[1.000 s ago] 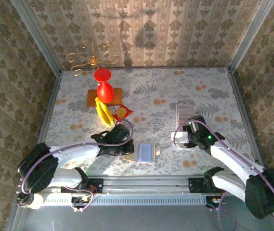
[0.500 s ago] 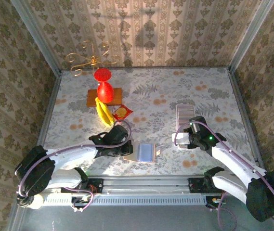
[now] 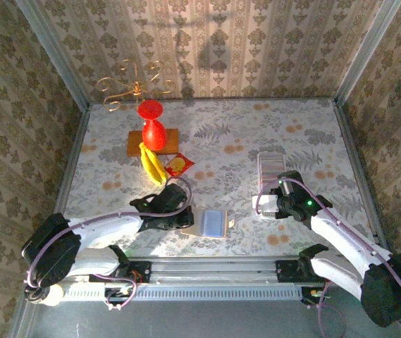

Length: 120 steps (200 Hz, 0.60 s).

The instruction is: Put the credit cards into the card holder

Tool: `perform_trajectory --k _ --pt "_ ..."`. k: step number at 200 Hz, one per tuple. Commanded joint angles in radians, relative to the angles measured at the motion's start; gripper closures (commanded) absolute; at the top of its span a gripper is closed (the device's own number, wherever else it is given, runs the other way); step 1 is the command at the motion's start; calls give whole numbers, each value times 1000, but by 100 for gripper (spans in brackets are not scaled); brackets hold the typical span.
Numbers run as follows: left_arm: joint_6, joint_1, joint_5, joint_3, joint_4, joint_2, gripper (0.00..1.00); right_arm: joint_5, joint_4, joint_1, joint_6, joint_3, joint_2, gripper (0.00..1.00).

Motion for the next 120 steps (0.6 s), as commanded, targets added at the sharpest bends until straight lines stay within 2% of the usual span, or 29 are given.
perform_trajectory --k 1,81,120 --pt "-24 -7 -15 -14 -8 -11 99 2 3 -6 -3 48 -16 88" --pt "-27 -15 -18 -11 -2 2 100 -13 -68 -6 12 69 -52 96" --pt "-23 -17 -18 -5 -9 2 100 -87 -189 -6 58 99 -102 100"
